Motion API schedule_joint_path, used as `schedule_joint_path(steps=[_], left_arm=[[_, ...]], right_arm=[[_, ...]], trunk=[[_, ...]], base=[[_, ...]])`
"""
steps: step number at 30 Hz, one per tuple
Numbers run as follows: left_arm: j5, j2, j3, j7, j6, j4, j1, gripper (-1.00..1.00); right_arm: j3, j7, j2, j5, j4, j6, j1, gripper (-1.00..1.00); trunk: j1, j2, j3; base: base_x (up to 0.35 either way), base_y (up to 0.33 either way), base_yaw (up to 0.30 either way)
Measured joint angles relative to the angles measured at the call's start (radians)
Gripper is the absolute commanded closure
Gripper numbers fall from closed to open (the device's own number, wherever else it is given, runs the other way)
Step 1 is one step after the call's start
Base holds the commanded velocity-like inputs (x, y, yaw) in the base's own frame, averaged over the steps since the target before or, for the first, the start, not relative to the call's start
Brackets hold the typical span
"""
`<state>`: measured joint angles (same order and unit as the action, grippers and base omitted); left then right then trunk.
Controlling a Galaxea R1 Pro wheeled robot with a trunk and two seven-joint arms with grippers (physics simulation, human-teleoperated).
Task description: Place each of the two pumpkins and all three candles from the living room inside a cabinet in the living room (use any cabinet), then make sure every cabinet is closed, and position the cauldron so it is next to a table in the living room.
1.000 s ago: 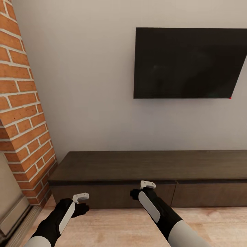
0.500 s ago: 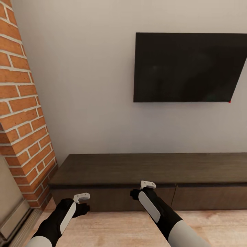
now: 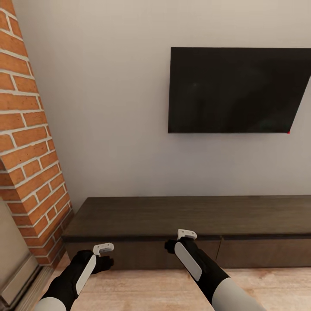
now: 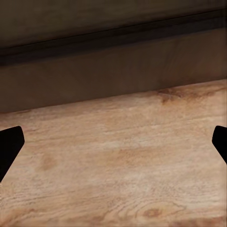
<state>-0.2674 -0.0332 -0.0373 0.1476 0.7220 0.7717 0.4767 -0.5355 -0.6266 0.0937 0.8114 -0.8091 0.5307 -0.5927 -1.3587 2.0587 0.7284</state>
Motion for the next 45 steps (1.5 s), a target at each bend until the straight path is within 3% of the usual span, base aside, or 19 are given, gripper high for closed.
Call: schedule_joint_path(steps=[10,45], left_arm=[[0.000,0.000,0.000,0.000,0.000,0.000,0.000,-1.00],[0.002,0.000,0.000,0.000,0.000,0.000,0.000,-1.00]], right_arm=[[0.000,0.001,0.000,0.000,0.002,0.000,0.000,-1.00],[0.000,0.107,0.000,-0.007,0.045,-0.001,0.000,-1.00]], trunk=[[0.038,-0.070,-0.031],[0.173,-0.315,-0.141]], base=[[0.000,0.000,0.000],[0.000,0.000,0.000]])
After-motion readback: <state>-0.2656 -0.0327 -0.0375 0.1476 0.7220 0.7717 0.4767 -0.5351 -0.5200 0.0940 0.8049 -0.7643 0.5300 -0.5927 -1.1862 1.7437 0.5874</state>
